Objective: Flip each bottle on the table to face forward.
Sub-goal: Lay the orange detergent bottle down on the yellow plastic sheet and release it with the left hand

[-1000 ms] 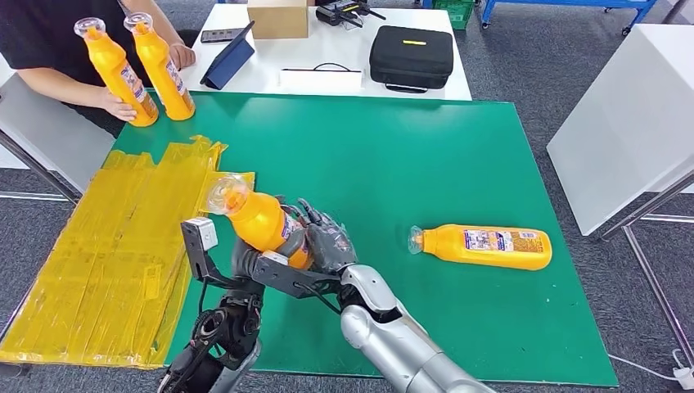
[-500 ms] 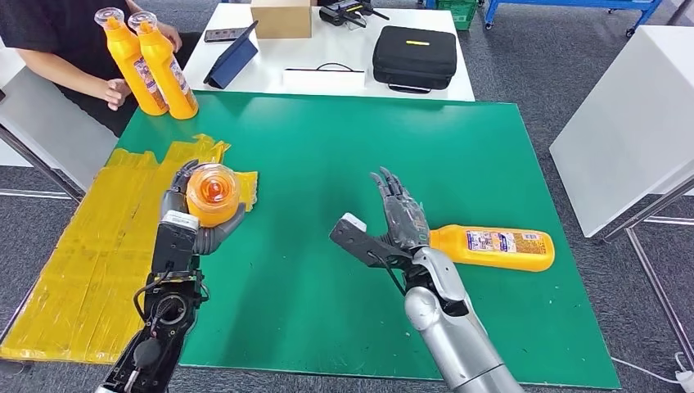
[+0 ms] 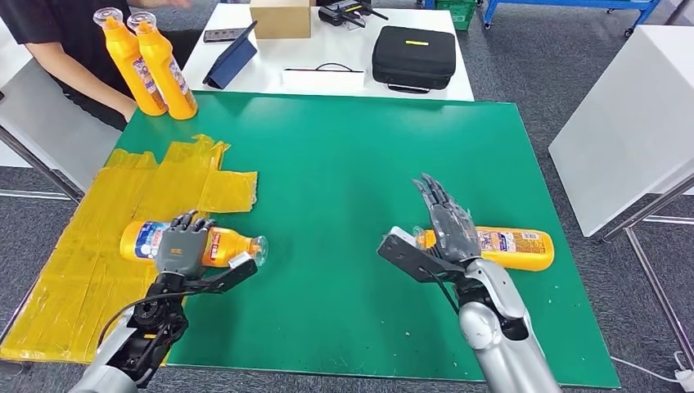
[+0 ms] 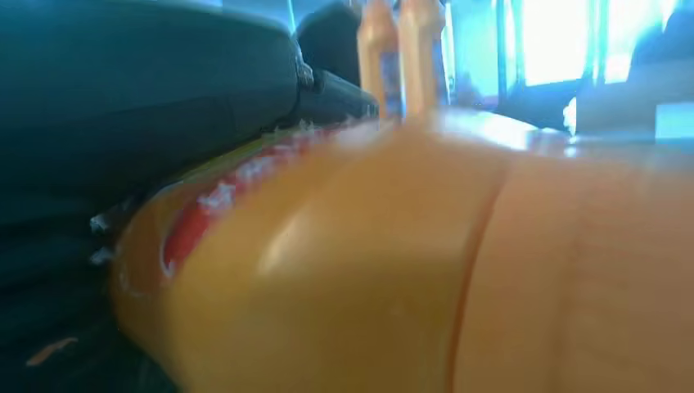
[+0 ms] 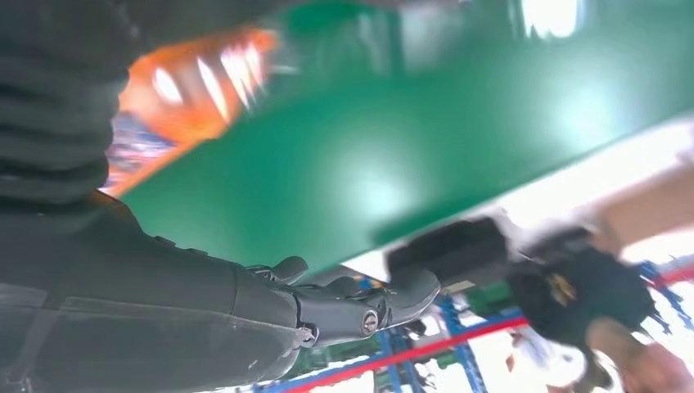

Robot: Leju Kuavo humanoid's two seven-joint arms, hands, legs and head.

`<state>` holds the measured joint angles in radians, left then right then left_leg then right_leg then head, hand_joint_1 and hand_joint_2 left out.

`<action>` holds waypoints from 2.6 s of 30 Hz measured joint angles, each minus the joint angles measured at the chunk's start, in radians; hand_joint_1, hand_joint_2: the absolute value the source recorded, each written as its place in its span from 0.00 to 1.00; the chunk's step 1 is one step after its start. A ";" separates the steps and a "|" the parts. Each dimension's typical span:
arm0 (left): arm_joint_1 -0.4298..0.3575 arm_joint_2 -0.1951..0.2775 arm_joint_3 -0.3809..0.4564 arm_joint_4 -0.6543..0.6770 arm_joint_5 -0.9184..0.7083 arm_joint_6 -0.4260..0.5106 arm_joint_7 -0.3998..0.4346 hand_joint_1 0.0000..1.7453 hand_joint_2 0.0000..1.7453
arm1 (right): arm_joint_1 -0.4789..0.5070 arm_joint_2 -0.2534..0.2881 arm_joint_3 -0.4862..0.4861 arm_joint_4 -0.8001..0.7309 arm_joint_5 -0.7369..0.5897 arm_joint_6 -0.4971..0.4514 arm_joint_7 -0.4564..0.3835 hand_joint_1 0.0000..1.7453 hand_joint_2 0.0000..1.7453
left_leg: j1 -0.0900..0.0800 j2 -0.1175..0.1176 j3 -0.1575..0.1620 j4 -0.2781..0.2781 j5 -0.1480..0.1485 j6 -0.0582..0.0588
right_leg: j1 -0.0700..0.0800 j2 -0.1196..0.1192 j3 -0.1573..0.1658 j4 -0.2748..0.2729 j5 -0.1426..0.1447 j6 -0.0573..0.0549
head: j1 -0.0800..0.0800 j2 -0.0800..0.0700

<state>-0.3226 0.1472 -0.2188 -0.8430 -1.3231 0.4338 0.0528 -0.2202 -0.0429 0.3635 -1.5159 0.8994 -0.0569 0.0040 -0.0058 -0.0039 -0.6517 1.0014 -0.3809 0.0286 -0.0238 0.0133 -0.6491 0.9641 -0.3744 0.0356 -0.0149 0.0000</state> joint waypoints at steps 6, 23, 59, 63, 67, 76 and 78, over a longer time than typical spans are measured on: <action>-0.071 -0.001 -0.003 0.183 -0.020 -0.018 0.039 0.00 0.00 | 0.105 -0.120 -0.049 -0.069 0.078 0.054 0.028 0.00 1.00 | -0.001 -0.010 0.017 -0.001 -0.011 0.002 | -0.001 -0.010 0.022 0.000 -0.012 0.004 | 0.000 0.000; -0.045 -0.003 0.059 0.183 0.186 0.055 -0.124 0.00 0.00 | 0.291 -0.289 -0.250 -0.166 0.127 0.067 0.060 0.00 1.00 | -0.003 -0.006 0.029 -0.001 -0.011 0.004 | -0.003 -0.008 0.031 0.000 -0.011 0.005 | 0.000 0.000; 0.193 -0.004 -0.019 -0.521 1.241 -0.117 -0.488 0.00 0.00 | 0.096 -0.367 -0.185 0.228 0.083 -0.102 0.002 0.00 1.00 | -0.003 -0.004 0.015 0.000 -0.011 0.005 | -0.003 -0.004 0.017 0.000 -0.010 0.006 | 0.000 0.000; 0.200 -0.002 -0.031 -0.535 1.249 -0.111 -0.492 0.00 0.00 | 0.056 -0.337 -0.141 0.262 0.097 -0.098 0.008 0.00 1.00 | -0.002 -0.004 0.015 0.000 -0.010 0.005 | -0.003 -0.004 0.017 0.000 -0.010 0.006 | 0.000 0.000; 0.201 0.000 -0.042 -0.545 1.261 -0.107 -0.492 0.00 0.00 | 0.007 -0.313 -0.102 0.315 0.104 -0.095 0.009 0.00 1.00 | -0.003 -0.004 0.015 0.000 -0.010 0.005 | -0.003 -0.004 0.017 0.000 -0.010 0.006 | 0.000 0.000; 0.205 0.001 -0.057 -0.570 1.279 -0.100 -0.490 0.00 0.00 | -0.103 -0.272 -0.039 0.459 0.110 -0.061 0.006 0.00 1.00 | -0.003 -0.004 0.015 0.000 -0.010 0.005 | -0.003 -0.004 0.017 0.000 -0.010 0.006 | 0.000 0.000; 0.206 0.003 -0.058 -0.573 1.292 -0.099 -0.491 0.00 0.00 | -0.127 -0.270 -0.021 0.494 0.118 -0.023 0.017 0.04 1.00 | -0.003 -0.004 0.015 0.000 -0.010 0.005 | -0.003 -0.004 0.017 0.000 -0.010 0.006 | 0.000 0.000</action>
<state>-0.1170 0.1498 -0.2768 -1.4162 -0.0312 0.3345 -0.4383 -0.3473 -0.3126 0.3423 -1.0220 1.0170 -0.0801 0.0214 -0.0083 -0.0074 -0.6370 1.0013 -0.3908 0.0338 -0.0264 0.0095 -0.6319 0.9642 -0.3847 0.0416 -0.0151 0.0000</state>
